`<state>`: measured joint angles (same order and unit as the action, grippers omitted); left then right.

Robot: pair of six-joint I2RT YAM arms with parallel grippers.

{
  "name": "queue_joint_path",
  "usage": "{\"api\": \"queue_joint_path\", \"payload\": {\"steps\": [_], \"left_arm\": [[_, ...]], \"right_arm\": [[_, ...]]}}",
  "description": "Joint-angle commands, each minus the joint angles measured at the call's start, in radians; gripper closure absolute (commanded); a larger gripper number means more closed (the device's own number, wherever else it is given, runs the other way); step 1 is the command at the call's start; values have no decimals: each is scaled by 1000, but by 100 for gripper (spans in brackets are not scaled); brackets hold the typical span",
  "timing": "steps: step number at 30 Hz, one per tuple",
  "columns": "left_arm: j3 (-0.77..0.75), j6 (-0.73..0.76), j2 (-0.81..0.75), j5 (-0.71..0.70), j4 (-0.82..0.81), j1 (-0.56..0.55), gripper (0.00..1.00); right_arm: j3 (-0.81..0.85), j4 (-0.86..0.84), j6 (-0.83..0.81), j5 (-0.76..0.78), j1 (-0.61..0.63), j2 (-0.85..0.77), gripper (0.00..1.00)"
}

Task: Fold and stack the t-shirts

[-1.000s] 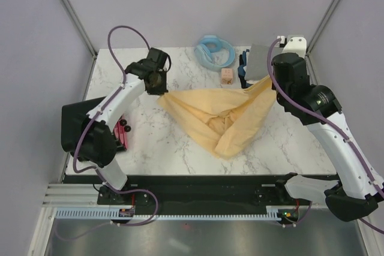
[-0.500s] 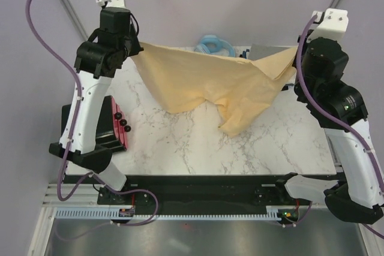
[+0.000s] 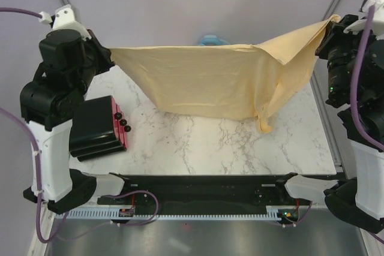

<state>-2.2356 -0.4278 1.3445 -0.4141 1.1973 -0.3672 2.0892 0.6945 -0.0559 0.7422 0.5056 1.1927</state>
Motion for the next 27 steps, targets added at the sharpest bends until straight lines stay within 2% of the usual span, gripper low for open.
{"api": "queue_joint_path", "payload": {"steps": [1,6,8,14,19,27], "left_arm": [[28,-17,-109,0,-25,5,98],[99,6,-226,5,-42,5,98],[120,7,-255,9,-44,4,98],[93,27,-315,18,-24,4,98],[50,27,-269,31,41,4,98],[149,-29,-122,31,30,4,98]], "right_arm": [[52,-41,19,-118,-7,-73,100],[35,-33,53,-225,-7,-143,100],[-3,-85,56,-256,-7,-197,100],[19,-46,97,-288,-7,-208,100],[40,28,130,-278,-7,-167,100],[17,127,126,-176,-7,-3,100]]}}
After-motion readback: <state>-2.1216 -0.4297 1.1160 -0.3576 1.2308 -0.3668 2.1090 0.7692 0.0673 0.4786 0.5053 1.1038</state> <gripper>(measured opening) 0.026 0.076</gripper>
